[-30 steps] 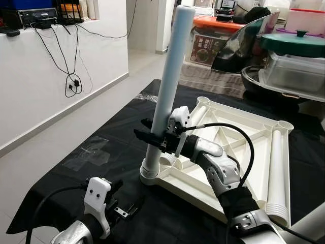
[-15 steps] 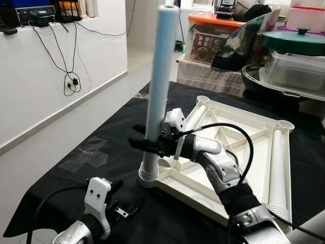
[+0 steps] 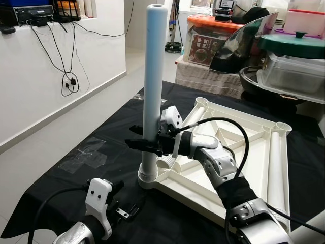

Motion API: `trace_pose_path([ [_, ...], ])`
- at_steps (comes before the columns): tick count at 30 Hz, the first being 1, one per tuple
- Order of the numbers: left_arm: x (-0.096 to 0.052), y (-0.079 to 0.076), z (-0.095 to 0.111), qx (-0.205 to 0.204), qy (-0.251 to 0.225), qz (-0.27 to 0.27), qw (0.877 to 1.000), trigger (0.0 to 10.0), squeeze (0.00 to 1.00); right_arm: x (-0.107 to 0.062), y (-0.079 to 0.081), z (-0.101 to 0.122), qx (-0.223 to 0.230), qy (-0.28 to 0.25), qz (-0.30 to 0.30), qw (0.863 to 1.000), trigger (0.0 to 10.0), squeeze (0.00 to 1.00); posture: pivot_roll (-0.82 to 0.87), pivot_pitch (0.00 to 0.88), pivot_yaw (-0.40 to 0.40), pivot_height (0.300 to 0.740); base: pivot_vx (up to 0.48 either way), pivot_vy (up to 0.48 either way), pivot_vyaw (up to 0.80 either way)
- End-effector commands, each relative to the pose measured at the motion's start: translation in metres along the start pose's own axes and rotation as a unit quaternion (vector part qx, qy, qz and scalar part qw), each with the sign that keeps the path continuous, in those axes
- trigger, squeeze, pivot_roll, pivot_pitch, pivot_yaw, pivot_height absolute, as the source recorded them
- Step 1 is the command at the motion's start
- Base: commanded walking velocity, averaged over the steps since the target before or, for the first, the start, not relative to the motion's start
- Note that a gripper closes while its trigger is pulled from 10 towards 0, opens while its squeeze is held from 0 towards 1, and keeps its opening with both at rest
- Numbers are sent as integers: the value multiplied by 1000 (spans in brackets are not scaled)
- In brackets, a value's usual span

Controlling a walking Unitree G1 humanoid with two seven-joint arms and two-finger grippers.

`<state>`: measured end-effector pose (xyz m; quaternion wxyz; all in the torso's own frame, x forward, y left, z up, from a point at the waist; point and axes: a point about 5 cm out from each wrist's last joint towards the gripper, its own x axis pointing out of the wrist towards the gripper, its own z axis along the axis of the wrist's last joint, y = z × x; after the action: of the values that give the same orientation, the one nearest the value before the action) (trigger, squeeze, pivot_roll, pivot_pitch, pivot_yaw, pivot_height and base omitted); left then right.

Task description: Building children table

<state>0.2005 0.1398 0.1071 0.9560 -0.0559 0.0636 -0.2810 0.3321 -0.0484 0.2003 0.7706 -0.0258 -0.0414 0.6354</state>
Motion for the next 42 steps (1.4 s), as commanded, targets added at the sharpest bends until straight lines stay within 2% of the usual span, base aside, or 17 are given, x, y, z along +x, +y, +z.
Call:
trace_pose_path([
  [1,0,-1,-3,-3,5,0,1000,10000,0,3,5,-16,36,26,23,999,0,0,88,0,-104,740,0,0,0],
  [7,0,-2,-3,-4,3,2,1000,10000,0,15,5,-15,32,33,46,998,0,0,96,0,-111,740,0,0,0],
  [23,1,-2,-3,-5,2,4,1000,10000,0,22,6,-16,33,39,54,997,0,0,94,0,-113,740,0,0,0],
  [29,2,-2,-2,-3,1,3,1000,10000,0,26,6,-10,27,35,77,996,0,0,96,0,-115,740,0,0,0],
  [32,2,-1,-2,-2,0,6,1000,10000,0,29,10,-8,20,23,115,993,0,0,105,0,-118,740,0,0,0],
  [37,2,-1,-2,-2,1,6,1000,10000,0,30,13,-8,23,23,131,991,0,0,108,0,-117,740,0,0,0],
  [42,2,-1,-2,-2,1,5,1000,10000,0,33,11,-9,30,27,119,992,0,0,103,0,-114,740,0,0,0],
])
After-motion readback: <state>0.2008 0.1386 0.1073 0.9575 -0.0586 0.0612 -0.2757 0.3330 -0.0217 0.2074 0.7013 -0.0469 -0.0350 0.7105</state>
